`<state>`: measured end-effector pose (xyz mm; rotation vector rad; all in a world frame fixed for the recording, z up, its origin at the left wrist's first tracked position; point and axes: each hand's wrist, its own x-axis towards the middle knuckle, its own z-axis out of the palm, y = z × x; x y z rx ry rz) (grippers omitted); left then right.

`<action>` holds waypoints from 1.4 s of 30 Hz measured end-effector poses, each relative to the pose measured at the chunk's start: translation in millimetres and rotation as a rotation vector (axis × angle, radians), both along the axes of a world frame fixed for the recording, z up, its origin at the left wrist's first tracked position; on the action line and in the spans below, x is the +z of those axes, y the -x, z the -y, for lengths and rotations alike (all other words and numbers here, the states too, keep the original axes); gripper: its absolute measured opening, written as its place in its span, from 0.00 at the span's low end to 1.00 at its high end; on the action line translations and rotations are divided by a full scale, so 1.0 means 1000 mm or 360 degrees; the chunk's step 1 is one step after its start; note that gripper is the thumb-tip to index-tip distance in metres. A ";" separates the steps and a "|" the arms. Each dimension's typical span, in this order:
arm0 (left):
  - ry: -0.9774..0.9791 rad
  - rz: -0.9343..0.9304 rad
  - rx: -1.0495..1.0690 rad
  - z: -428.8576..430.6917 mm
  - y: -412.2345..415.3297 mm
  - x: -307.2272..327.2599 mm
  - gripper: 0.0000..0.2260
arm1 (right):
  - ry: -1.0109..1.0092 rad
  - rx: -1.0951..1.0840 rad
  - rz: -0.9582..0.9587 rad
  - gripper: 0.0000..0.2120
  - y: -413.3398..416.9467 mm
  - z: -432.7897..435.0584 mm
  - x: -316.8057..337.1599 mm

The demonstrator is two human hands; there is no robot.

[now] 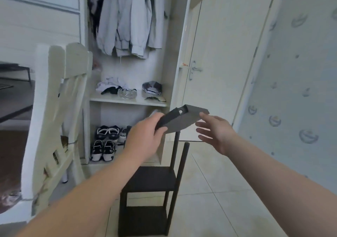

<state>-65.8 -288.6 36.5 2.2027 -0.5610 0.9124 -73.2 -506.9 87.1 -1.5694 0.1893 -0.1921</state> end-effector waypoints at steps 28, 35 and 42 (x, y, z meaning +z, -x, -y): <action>0.1452 -0.0993 -0.0103 -0.077 -0.197 -0.077 0.12 | 0.0100 -0.0262 0.0082 0.11 -0.186 0.015 -0.134; 0.1402 -0.1143 0.0043 -0.079 -0.215 -0.091 0.05 | 0.0096 -0.0271 0.0117 0.10 -0.208 0.017 -0.140; 0.1525 -0.1344 0.0112 -0.077 -0.226 -0.107 0.06 | 0.0036 -0.0264 0.0060 0.10 -0.223 0.018 -0.154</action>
